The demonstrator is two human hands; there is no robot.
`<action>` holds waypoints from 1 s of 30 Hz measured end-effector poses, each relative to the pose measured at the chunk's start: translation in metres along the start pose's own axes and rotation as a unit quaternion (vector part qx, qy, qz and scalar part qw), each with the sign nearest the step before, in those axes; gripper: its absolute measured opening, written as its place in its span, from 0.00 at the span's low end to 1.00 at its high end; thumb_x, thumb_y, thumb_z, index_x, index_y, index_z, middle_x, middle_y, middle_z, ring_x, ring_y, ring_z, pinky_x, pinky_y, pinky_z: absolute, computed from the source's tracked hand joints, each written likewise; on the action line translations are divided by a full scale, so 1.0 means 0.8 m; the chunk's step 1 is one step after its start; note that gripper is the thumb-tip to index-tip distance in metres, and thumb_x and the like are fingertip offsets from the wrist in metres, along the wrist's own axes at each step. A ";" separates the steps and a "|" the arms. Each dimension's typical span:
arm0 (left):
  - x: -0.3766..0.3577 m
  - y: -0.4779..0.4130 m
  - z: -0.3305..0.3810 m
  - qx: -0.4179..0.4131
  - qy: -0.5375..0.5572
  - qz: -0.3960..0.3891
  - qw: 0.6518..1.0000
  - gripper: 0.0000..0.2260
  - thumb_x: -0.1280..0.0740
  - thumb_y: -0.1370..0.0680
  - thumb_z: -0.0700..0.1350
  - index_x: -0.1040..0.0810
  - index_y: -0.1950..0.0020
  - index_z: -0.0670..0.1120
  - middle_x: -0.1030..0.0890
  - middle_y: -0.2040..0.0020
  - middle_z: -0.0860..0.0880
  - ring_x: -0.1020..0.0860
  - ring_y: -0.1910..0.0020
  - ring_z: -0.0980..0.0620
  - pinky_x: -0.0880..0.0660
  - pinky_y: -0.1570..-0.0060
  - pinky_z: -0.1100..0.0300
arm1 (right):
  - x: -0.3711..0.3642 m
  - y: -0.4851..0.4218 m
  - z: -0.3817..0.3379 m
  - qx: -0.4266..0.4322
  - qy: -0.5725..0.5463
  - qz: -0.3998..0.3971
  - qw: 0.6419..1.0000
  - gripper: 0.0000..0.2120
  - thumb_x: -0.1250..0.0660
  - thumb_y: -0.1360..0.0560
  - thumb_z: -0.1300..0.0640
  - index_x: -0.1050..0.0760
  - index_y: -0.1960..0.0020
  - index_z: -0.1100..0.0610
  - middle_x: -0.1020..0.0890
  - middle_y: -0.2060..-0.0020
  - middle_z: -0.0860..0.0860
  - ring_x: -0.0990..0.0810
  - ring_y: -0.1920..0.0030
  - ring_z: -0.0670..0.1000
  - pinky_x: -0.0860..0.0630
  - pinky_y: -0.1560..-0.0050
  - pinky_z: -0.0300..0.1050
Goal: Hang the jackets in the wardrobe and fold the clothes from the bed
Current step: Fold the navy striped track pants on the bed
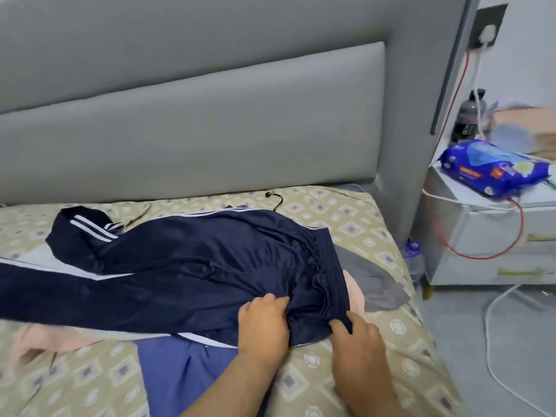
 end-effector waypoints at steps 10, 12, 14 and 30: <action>0.041 0.227 0.020 0.030 0.298 -0.172 0.939 0.14 0.39 0.22 0.64 0.27 0.49 0.55 0.20 0.54 0.54 0.22 0.54 0.55 0.26 0.51 0.56 | 0.125 0.151 -0.004 0.010 -0.155 0.000 0.988 0.05 0.41 0.18 0.55 0.26 0.47 0.47 0.22 0.52 0.46 0.27 0.50 0.50 0.28 0.49 0.45; 0.066 0.290 0.048 -0.007 0.283 -0.198 0.938 0.17 0.34 0.31 0.67 0.27 0.47 0.61 0.19 0.54 0.59 0.22 0.55 0.59 0.27 0.57 0.60 | 0.168 0.194 -0.005 -0.029 -0.237 0.026 0.971 0.04 0.35 0.21 0.57 0.24 0.49 0.49 0.20 0.53 0.47 0.23 0.50 0.49 0.25 0.49 0.44; 0.095 0.336 0.063 -0.034 0.256 -0.174 0.950 0.11 0.33 0.30 0.60 0.25 0.51 0.59 0.21 0.58 0.57 0.22 0.57 0.55 0.27 0.59 0.58 | 0.217 0.240 -0.018 -0.054 -0.286 0.039 0.956 0.05 0.30 0.24 0.58 0.22 0.48 0.50 0.20 0.54 0.45 0.22 0.53 0.44 0.27 0.53 0.33; 0.466 0.473 0.032 0.019 0.676 0.041 0.736 0.06 0.30 0.22 0.41 0.16 0.53 0.51 0.13 0.58 0.50 0.15 0.55 0.49 0.21 0.53 0.54 | 0.547 0.458 -0.177 0.013 -0.364 0.162 0.917 0.20 0.26 0.30 0.45 0.26 0.39 0.38 0.24 0.43 0.35 0.27 0.38 0.39 0.29 0.36 0.41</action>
Point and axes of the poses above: each hand's wrist, its own y-axis away from the middle knuckle, its own x-axis out of the back of the hand, z = x × y, the point moved 9 cm from there along -y, towards the middle knuckle
